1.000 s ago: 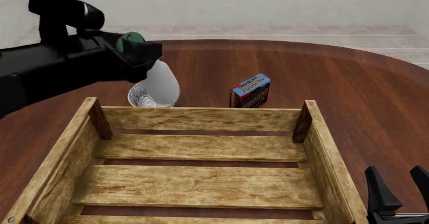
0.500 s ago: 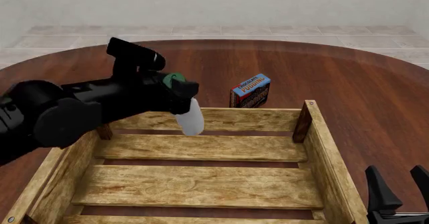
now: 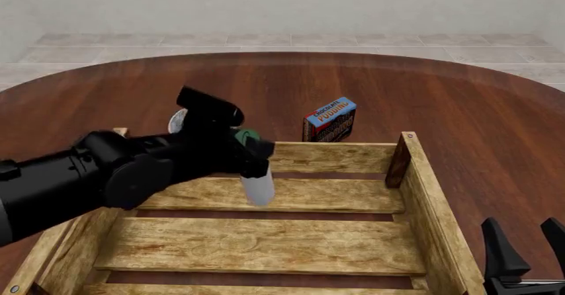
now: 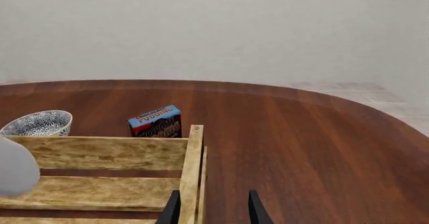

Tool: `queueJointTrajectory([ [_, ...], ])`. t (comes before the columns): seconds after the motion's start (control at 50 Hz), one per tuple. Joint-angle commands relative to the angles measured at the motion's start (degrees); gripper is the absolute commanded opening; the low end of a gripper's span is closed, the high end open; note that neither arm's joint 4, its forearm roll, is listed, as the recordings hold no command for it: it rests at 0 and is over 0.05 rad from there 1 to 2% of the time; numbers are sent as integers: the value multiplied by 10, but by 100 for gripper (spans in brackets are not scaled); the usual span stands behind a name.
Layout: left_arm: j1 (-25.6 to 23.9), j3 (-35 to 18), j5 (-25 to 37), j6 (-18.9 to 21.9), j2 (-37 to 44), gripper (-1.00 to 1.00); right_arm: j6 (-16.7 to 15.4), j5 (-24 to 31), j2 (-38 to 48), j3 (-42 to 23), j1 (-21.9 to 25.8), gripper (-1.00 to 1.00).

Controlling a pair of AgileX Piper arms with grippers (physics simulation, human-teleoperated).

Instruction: Pick up the salad dressing and put it in the tray.

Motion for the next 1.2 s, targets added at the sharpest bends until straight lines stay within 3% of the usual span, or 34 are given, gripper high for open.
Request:
queueJointTrajectory([
  [0.02, 3, 12, -15, 11, 19, -100, 1, 0, 1, 0, 0, 100],
  [1.2, 6, 60, -60, 10, 83, -100, 11, -6, 6, 0, -7, 100],
])
